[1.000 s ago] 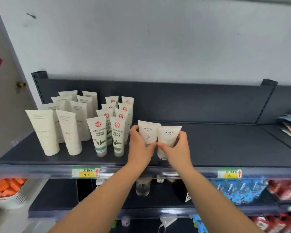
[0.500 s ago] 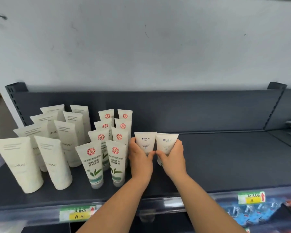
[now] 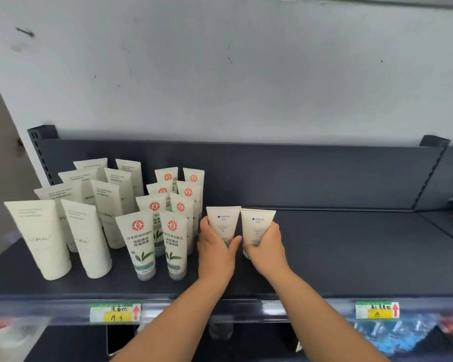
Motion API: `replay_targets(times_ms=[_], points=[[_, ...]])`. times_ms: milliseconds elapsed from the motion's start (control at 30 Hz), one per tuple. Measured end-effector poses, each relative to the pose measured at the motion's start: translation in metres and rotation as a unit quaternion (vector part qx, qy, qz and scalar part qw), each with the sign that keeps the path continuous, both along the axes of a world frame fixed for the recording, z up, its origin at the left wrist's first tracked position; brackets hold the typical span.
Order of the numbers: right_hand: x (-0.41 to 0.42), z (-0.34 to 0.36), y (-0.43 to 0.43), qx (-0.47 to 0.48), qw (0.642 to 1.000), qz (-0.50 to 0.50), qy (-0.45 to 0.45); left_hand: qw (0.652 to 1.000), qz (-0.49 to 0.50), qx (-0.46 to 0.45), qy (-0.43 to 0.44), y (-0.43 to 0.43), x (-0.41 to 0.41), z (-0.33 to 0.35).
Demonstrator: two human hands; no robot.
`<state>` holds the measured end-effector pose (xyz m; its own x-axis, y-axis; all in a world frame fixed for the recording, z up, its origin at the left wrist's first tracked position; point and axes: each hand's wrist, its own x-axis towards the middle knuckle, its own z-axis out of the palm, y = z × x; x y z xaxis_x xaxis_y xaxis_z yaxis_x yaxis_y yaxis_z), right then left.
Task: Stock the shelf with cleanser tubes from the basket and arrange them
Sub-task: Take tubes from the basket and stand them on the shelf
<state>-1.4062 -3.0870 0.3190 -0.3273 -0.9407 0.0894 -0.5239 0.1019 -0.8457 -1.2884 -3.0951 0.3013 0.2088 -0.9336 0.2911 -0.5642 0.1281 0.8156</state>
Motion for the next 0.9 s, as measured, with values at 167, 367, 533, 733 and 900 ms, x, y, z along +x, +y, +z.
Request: replay_targets(times_ms=[167,367,533,733,900], points=[[-0.012,-0.002,0.024,0.073,0.996,0.041,0.012,0.998,0.009,0.055,-0.009,0.021,-0.003,0.001],[-0.031,-0.005,0.065,0.109,0.976,0.107,0.152,0.969,-0.023,0.124,-0.211,0.058,0.006,0.004],[-0.032,-0.008,0.088,0.059,0.924,0.229,0.301,0.927,-0.010,0.122,-0.354,0.100,0.028,0.001],[0.014,-0.004,0.108,0.020,0.856,0.349,0.380,0.913,0.026,0.187,-0.363,0.155,0.089,-0.002],[0.085,0.000,0.132,-0.016,0.826,0.412,0.385,0.915,0.091,0.212,-0.331,0.204,0.154,-0.001]])
